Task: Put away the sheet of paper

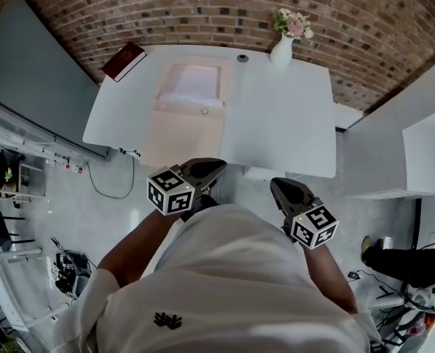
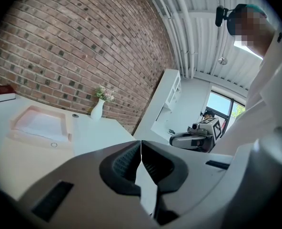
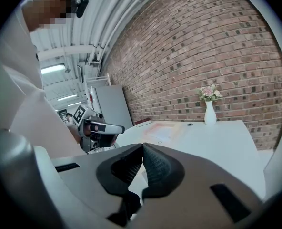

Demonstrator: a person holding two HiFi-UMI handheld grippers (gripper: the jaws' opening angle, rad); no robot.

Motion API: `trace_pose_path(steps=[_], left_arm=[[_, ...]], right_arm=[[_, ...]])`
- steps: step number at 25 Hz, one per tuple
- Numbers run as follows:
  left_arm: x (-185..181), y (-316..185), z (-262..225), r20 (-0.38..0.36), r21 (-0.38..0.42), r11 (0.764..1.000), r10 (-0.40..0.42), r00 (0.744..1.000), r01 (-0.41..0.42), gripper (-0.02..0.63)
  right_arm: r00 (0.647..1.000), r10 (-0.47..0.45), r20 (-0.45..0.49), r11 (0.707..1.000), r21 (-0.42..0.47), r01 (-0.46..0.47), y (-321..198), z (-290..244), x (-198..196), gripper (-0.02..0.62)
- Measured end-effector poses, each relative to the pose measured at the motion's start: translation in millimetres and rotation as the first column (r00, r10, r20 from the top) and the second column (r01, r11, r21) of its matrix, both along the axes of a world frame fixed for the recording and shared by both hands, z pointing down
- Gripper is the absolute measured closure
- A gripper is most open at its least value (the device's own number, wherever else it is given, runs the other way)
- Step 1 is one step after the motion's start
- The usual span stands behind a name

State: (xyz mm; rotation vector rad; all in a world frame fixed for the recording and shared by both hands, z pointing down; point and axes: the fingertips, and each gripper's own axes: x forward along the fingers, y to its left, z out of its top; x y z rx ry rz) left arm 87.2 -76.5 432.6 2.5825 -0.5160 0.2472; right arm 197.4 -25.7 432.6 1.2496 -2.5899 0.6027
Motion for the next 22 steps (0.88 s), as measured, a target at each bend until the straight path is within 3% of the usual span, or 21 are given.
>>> trace_pose_path(steps=[22], left_arm=[[-10,-27,28,0.023,-0.032,0.999,-0.015,1.0,0.016,0.581]], right_arm=[[0.999,0.044,-0.015,0.999,-0.016,-0.045,-12,18,0,0.568]])
